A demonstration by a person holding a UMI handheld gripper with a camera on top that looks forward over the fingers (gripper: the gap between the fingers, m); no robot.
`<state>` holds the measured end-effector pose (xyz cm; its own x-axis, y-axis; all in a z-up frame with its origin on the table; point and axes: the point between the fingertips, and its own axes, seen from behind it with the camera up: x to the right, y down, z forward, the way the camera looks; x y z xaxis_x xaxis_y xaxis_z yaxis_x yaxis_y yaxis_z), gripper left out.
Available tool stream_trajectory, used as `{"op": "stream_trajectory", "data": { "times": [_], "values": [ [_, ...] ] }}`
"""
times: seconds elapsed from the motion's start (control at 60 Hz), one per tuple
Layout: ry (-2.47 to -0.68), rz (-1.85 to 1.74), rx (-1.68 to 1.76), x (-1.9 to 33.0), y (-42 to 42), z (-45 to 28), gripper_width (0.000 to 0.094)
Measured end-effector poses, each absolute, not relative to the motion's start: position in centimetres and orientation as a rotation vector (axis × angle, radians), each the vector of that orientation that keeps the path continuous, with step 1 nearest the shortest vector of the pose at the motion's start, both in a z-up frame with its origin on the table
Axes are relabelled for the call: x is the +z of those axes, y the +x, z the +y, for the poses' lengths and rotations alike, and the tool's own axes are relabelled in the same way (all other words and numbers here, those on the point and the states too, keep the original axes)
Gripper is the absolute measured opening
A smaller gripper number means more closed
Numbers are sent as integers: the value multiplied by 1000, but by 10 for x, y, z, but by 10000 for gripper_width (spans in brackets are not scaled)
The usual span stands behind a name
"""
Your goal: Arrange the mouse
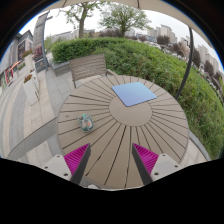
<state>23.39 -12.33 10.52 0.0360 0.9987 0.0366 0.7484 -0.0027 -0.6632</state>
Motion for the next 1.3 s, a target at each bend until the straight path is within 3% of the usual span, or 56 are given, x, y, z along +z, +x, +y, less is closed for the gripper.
{"op": "stream_trajectory", "data": {
  "times": [0.3, 0.75, 1.3],
  "values": [
    [-1777, -1778, 723, 59, 205, -199, 855],
    [-1785, -1649, 741, -8, 108, -214, 856],
    [-1820, -1558, 727, -16, 59, -192, 856]
  ]
}}
